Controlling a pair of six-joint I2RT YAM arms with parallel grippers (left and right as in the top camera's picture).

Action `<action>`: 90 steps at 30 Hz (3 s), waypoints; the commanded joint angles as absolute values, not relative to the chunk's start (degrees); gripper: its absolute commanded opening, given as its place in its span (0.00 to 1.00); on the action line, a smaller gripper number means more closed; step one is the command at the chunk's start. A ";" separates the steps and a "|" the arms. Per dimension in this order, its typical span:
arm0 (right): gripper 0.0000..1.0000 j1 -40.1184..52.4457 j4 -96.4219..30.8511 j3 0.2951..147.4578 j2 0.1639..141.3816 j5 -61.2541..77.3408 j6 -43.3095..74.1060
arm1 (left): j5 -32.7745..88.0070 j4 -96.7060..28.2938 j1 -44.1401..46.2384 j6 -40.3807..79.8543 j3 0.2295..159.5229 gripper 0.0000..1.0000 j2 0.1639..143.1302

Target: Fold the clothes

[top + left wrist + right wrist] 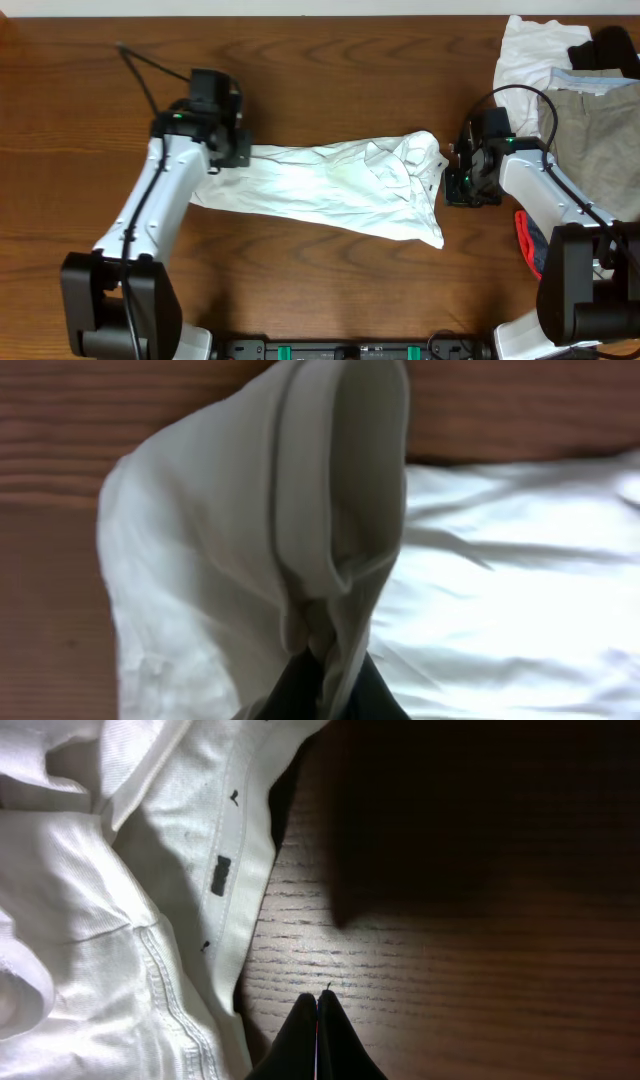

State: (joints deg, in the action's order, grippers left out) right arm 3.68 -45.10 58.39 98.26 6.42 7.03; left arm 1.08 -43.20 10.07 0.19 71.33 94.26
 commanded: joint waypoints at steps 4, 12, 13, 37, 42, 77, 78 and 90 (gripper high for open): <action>0.02 4.14 -44.97 58.15 97.19 6.26 7.70 | 0.82 -43.62 16.88 2.72 72.23 0.06 92.95; 0.02 4.14 -44.99 58.15 97.19 6.31 7.70 | 0.84 -43.44 22.61 5.08 72.23 0.06 94.50; 0.02 4.14 -44.99 58.15 97.19 6.33 7.70 | 0.84 -43.48 23.22 5.08 72.23 0.07 94.74; 0.06 4.21 -37.36 61.14 97.17 21.19 6.70 | -9.56 -43.46 16.16 14.55 72.23 0.60 94.74; 0.11 5.61 -33.23 63.99 97.17 28.08 6.57 | -6.68 -42.85 13.67 15.77 72.23 0.60 95.15; 0.01 12.08 -30.81 64.01 104.47 26.59 6.59 | -6.68 -43.88 13.67 15.77 72.20 0.61 101.71; 0.01 12.08 -30.87 64.14 104.14 29.15 5.63 | -6.68 -43.88 13.67 15.77 72.20 0.61 101.71; 0.04 19.40 -36.73 64.16 99.37 44.31 -8.29 | -6.68 -43.88 13.67 15.77 72.20 0.61 101.71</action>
State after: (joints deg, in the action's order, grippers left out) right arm 16.19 -35.81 63.53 100.25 42.46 -3.49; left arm -6.42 -43.55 13.65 15.22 71.33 101.67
